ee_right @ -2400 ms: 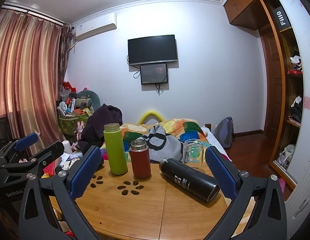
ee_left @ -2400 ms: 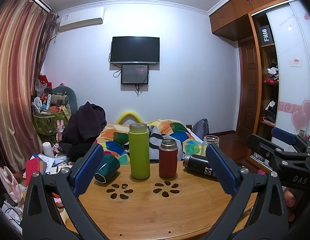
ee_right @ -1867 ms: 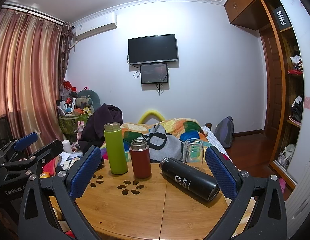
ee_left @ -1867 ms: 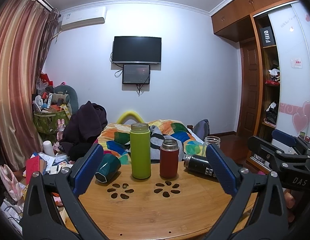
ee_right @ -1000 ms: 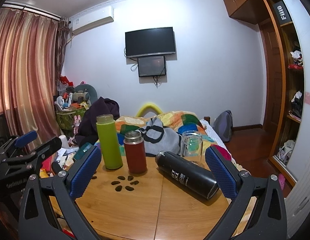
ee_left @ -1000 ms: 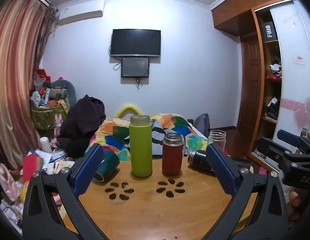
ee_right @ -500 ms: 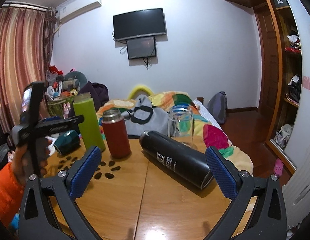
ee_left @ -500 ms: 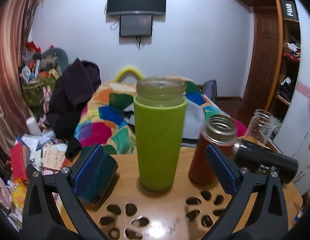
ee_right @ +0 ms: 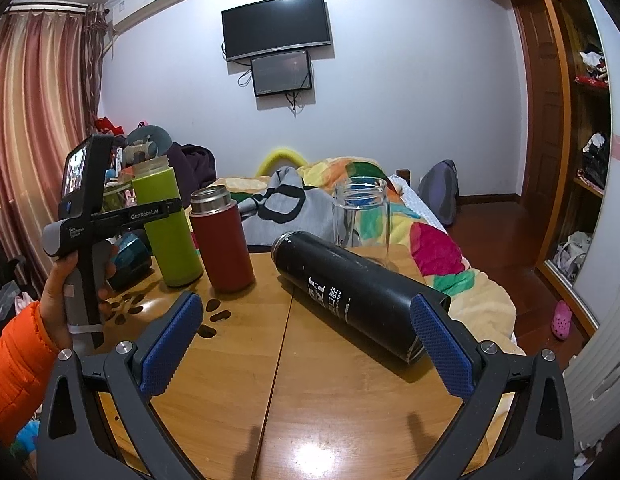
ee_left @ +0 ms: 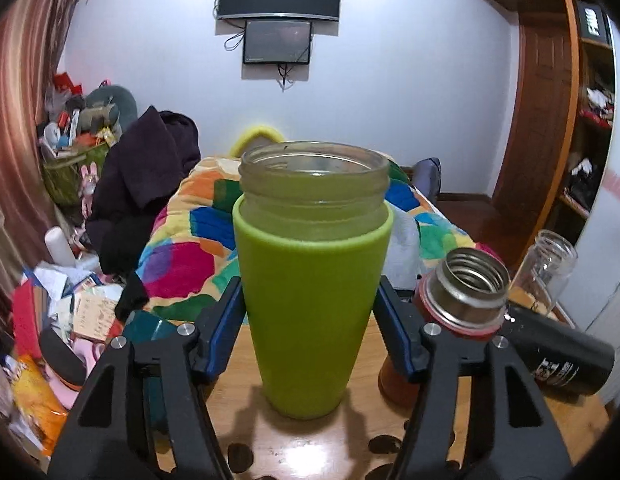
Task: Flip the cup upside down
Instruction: 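Close the left tool around the lime-green tumbler's body, then lift and tilt the tumbler with the left tool, laying it on its side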
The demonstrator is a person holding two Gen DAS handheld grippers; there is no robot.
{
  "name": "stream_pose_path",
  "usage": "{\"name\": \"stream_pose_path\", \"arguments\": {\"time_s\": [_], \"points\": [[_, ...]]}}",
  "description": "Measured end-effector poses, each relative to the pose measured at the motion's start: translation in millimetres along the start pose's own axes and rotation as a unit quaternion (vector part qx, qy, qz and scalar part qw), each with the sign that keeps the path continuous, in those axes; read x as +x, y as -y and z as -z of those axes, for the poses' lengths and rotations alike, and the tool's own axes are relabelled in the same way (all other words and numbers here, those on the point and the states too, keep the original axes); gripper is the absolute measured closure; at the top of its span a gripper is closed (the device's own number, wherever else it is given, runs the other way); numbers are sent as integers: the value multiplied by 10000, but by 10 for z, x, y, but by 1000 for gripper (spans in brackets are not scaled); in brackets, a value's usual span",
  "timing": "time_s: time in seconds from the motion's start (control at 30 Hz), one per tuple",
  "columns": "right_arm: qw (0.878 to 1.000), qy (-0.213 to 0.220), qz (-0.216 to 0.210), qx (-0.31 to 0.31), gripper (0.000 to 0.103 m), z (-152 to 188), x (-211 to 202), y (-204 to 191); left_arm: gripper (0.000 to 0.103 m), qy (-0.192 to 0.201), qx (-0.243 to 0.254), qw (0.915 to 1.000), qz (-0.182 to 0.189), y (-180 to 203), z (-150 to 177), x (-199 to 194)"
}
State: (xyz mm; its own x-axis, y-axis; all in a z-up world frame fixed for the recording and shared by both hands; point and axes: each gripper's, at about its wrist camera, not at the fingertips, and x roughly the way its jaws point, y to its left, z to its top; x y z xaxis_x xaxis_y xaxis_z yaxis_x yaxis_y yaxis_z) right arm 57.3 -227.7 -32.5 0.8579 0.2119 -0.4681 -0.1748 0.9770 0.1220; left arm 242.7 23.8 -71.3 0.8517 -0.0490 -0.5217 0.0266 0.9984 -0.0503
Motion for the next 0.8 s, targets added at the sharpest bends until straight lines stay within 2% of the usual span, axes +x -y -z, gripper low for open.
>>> {"name": "stream_pose_path", "arguments": {"time_s": [0.2, 0.4, 0.6, 0.8], "points": [[10000, -18, -55, 2, 0, 16, -17, -18, 40, -172, -55, 9996, 213, -75, 36, -236], [9992, -20, -368, -144, 0, 102, -108, -118, 41, -360, 302, 9982, 376, 20, 184, -659], [9955, -76, -837, -432, 0, 256, -187, -294, 41, -463, 761, 9923, 855, 270, 403, -1128], [9894, -239, -1316, -567, 0, 409, -172, -403, 41, -570, 1133, 9808, 1480, 569, 581, -1515]]}}
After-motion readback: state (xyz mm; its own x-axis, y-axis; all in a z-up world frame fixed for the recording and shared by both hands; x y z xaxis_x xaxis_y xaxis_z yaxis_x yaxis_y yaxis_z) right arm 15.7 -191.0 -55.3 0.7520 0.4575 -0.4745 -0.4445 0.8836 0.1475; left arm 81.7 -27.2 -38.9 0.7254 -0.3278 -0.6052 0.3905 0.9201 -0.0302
